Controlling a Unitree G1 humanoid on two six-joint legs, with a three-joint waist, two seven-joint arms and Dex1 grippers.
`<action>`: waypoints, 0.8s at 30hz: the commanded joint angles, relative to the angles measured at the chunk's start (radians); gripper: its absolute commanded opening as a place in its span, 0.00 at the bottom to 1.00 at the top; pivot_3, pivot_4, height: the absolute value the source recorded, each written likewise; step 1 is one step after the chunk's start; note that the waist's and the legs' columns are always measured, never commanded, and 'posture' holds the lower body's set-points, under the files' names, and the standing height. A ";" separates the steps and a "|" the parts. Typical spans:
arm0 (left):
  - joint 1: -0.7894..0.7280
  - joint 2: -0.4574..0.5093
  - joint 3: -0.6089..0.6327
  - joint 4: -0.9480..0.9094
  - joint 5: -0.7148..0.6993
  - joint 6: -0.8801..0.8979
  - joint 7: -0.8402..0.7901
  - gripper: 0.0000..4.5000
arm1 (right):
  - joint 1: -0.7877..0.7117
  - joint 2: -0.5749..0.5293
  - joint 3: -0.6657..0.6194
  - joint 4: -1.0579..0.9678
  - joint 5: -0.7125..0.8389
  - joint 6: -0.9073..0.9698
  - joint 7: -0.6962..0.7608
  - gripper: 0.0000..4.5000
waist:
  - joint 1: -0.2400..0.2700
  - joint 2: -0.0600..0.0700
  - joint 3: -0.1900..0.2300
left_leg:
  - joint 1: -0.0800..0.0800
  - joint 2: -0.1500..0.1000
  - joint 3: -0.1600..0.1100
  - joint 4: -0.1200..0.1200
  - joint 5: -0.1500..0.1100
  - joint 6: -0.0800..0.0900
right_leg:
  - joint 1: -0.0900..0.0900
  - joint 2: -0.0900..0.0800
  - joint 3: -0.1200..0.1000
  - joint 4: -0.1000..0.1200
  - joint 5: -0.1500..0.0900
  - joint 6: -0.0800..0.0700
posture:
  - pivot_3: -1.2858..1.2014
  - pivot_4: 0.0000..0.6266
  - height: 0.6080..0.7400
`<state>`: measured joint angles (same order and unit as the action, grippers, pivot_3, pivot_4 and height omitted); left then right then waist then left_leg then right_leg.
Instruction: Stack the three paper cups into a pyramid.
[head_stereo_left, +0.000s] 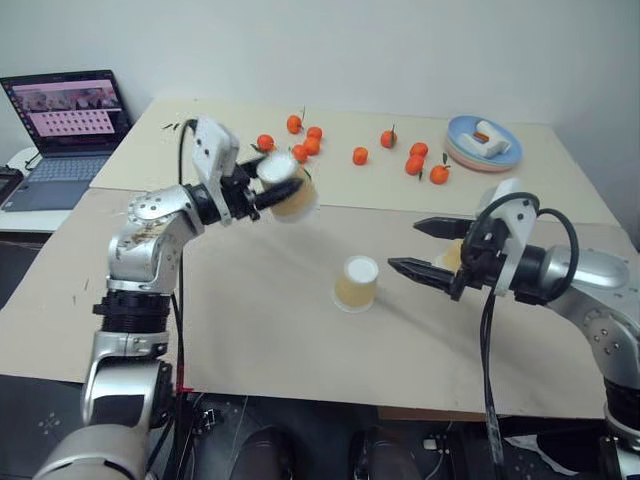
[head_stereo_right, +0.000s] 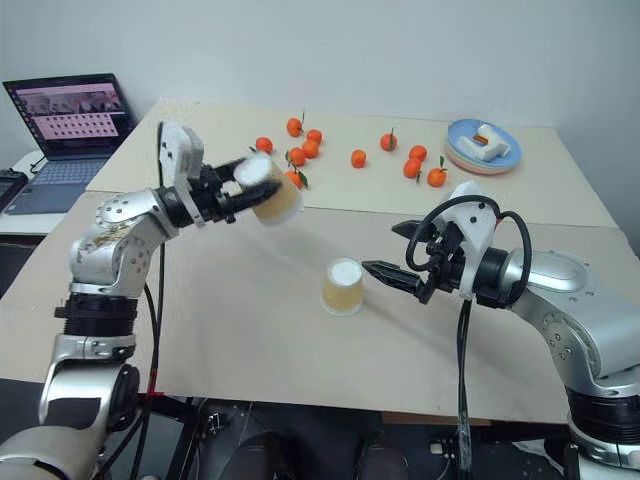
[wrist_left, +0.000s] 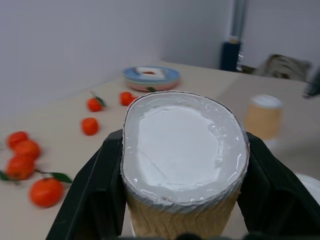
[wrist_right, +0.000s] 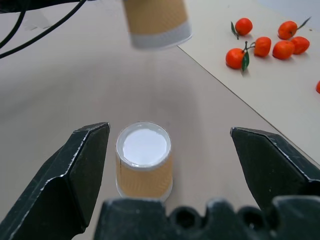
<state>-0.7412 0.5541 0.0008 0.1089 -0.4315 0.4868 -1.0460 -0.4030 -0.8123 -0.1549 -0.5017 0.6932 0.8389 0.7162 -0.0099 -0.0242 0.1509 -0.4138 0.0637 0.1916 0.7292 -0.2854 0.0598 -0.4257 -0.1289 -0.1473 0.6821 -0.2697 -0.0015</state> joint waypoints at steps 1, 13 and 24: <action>0.049 0.094 -0.106 -0.030 0.013 0.020 -0.194 0.53 | -0.003 -0.003 -0.008 -0.010 -0.012 -0.026 -0.003 1.00 | -0.005 0.000 0.000 | 0.000 0.000 0.000 0.000 0.000 0.000 | 0.000 0.000 0.000 0.001 0.000 0.000 | 0.52 0.24 0.72; 0.026 0.014 -0.262 0.175 0.209 -0.271 -0.259 0.53 | 0.025 -0.014 -0.054 -0.038 -0.001 -0.012 -0.015 1.00 | 0.024 0.000 0.000 | -0.002 -0.001 -0.001 0.001 0.000 0.000 | 0.000 -0.001 0.000 -0.001 0.000 0.000 | 0.52 0.24 0.72; -0.020 -0.133 -0.293 0.282 0.276 -0.351 -0.235 0.53 | 0.027 -0.018 -0.065 -0.047 0.006 -0.005 -0.026 1.00 | 0.022 0.000 0.000 | -0.001 -0.001 -0.002 0.002 0.000 0.000 | 0.001 -0.001 -0.001 0.000 0.000 0.000 | 0.52 0.24 0.72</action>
<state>-0.7575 0.4310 -0.2705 0.3723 -0.1808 0.1421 -1.2818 -0.3694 -0.8142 -0.1768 -0.5146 0.6876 0.8388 0.6947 0.0120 -0.0240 0.1509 -0.4148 0.0632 0.1893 0.7313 -0.2852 0.0601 -0.4244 -0.1299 -0.1479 0.6819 -0.2695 -0.0018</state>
